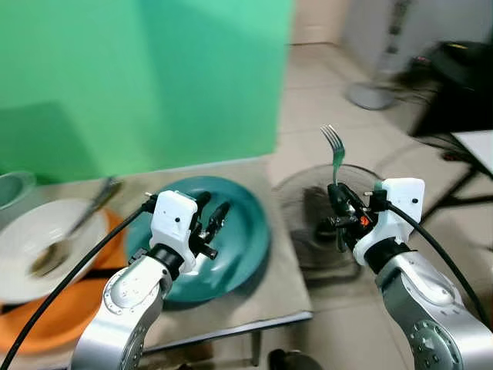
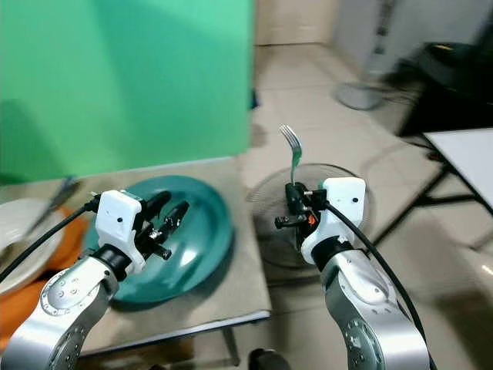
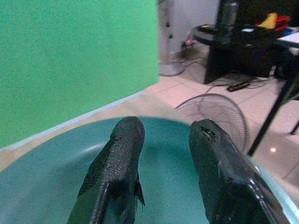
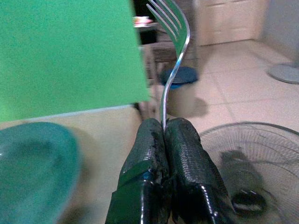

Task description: Setting the table

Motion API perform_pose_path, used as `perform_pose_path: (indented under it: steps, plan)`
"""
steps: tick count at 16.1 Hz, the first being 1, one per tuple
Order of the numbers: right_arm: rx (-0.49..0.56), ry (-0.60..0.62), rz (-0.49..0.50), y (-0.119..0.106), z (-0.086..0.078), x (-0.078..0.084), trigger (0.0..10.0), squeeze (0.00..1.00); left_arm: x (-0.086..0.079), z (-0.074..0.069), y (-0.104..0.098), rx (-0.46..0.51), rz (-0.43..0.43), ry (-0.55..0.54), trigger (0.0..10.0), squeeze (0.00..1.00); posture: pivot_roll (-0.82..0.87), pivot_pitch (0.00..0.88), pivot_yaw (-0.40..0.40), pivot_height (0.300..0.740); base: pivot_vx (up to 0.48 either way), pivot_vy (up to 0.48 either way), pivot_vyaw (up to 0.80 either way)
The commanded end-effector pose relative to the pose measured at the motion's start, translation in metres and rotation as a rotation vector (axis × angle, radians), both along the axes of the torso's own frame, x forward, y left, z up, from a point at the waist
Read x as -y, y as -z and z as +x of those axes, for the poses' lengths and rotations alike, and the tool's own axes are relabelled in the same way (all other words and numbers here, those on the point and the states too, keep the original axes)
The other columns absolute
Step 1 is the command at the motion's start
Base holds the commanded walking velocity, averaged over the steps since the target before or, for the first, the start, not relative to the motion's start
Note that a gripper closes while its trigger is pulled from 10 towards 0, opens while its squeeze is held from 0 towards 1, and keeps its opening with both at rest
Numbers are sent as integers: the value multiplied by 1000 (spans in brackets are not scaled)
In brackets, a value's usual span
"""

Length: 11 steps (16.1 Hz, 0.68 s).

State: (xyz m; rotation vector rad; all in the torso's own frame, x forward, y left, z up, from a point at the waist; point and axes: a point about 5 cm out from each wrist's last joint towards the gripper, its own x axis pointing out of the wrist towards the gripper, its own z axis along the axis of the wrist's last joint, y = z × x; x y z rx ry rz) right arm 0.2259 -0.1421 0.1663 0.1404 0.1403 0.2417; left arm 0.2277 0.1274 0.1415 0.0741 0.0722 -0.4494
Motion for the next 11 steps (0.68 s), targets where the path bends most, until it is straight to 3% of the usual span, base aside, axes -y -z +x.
perform_pose_path:
  steps: [1,11]
  plan:
    - [12,-4,1,-2,3,-3,10000,0,-3,-1,2,-3,3,-14,10000,0,145,0,17,727,0,0,-800]
    - [-19,-55,31,1,4,-11,10000,0,-6,-7,-1,9,5,6,10000,0,161,0,7,727,0,0,-800]
